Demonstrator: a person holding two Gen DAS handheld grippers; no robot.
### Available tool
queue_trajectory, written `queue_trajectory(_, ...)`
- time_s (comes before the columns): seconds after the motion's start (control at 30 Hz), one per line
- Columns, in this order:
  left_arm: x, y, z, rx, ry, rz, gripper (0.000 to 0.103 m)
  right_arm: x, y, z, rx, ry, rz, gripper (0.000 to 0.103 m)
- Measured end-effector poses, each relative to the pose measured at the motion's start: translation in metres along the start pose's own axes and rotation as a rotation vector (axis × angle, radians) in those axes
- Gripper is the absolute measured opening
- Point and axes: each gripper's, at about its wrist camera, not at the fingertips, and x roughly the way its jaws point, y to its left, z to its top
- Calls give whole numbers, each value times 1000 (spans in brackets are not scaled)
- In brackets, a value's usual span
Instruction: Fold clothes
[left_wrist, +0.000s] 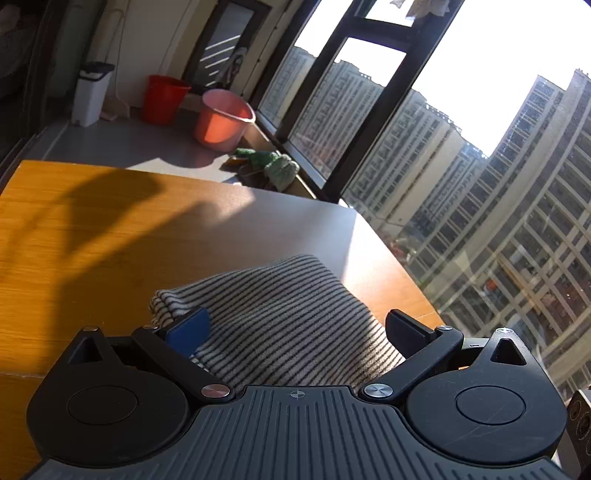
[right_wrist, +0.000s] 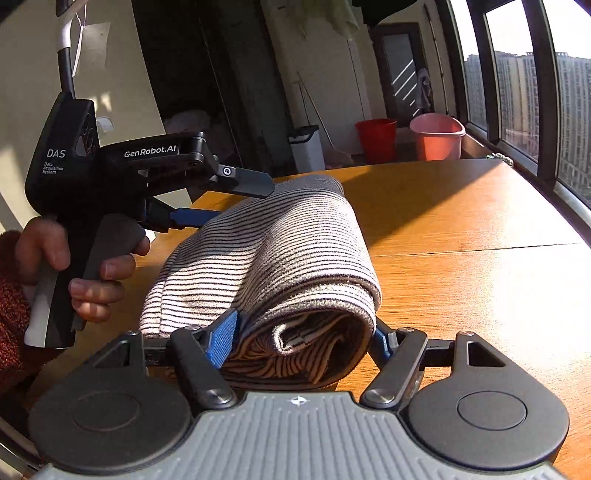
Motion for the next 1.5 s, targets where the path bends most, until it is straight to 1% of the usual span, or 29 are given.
queue_trajectory(0.07, -21, -7, 0, -35, -43, -31, 103, 0, 1, 0, -14, 0, -10, 72)
queue_trajectory(0.13, -42, -16, -8, -53, -80, -37, 103, 0, 4, 0, -26, -4, -21, 72)
queue_trajectory(0.27, -59, -25, -37, -84, -64, -36, 103, -1, 7, 3, -37, -7, -26, 72)
queue_trajectory(0.4, -74, -28, -63, -42, -75, 4, 103, -13, -5, 12, -8, 5, 20, 73)
queue_trajectory(0.47, -84, -22, -72, -30, -86, 5, 103, -32, 1, 16, -96, -43, 10, 73)
queue_trajectory(0.53, -90, -10, -80, -61, -75, -4, 101, -52, 7, 21, -189, -92, -1, 72)
queue_trajectory(0.57, -91, -1, -83, -90, -57, -4, 93, -58, 16, 21, -263, -103, 16, 72)
queue_trajectory(0.6, -91, 6, -88, -116, -38, -1, 78, -64, 25, 20, -340, -113, 36, 72)
queue_trajectory(0.63, -92, 13, -93, -141, -21, 2, 70, -65, 35, 18, -408, -115, 58, 72)
queue_trajectory(0.67, -93, 18, -96, -158, -14, 3, 69, -64, 47, 14, -474, -117, 80, 72)
queue_trajectory(0.73, -96, 22, -101, -168, -24, 3, 69, -54, 68, 4, -582, -104, 87, 73)
queue_trajectory(0.8, -102, 22, -105, -157, -37, -6, 69, -37, 88, -6, -685, -90, 64, 73)
queue_trajectory(0.83, -104, 20, -105, -147, -41, -10, 69, -29, 91, -5, -695, -71, 70, 71)
queue_trajectory(0.87, -107, 20, -106, -139, -42, -8, 69, -20, 95, -4, -700, -50, 77, 52)
queue_trajectory(0.9, -110, 20, -107, -130, -46, -2, 69, -14, 92, 4, -640, -21, 102, 33)
queue_trajectory(0.93, -113, 19, -108, -124, -54, 6, 69, -11, 85, 17, -539, -2, 143, 32)
queue_trajectory(0.97, -116, 20, -109, -127, -62, 7, 71, -12, 73, 34, -404, 0, 199, 24)
queue_trajectory(1.0, -119, 24, -110, -143, -71, 1, 74, -14, 65, 48, -308, -3, 240, 15)
queue_trajectory(1.03, -121, 29, -111, -169, -79, -12, 77, -16, 58, 60, -217, -7, 278, 15)
queue_trajectory(1.07, -122, 34, -112, -194, -83, -22, 77, -15, 53, 70, -159, 1, 311, 15)
queue_trajectory(1.1, -123, 37, -112, -214, -87, -29, 77, -12, 52, 75, -130, 10, 329, 15)
queue_trajectory(1.17, -123, 39, -113, -237, -92, -37, 77, 0, 53, 76, -101, 62, 343, 15)
queue_trajectory(1.27, -124, 36, -109, -236, -98, -63, 77, 29, 51, 50, -64, 168, 329, 15)
queue_trajectory(1.3, -124, 34, -106, -232, -98, -75, 77, 34, 52, 40, -51, 167, 337, 15)
queue_trajectory(1.37, -121, 28, -97, -218, -102, -95, 80, 34, 57, 30, -81, 135, 330, 15)
queue_trajectory(1.4, -118, 24, -91, -205, -102, -104, 81, 33, 64, 28, -123, 121, 310, 15)
queue_trajectory(1.43, -112, 17, -84, -184, -101, -111, 81, 31, 71, 27, -169, 107, 289, 15)
queue_trajectory(1.5, -97, 3, -70, -133, -95, -105, 81, 25, 88, 19, -306, 75, 252, 21)
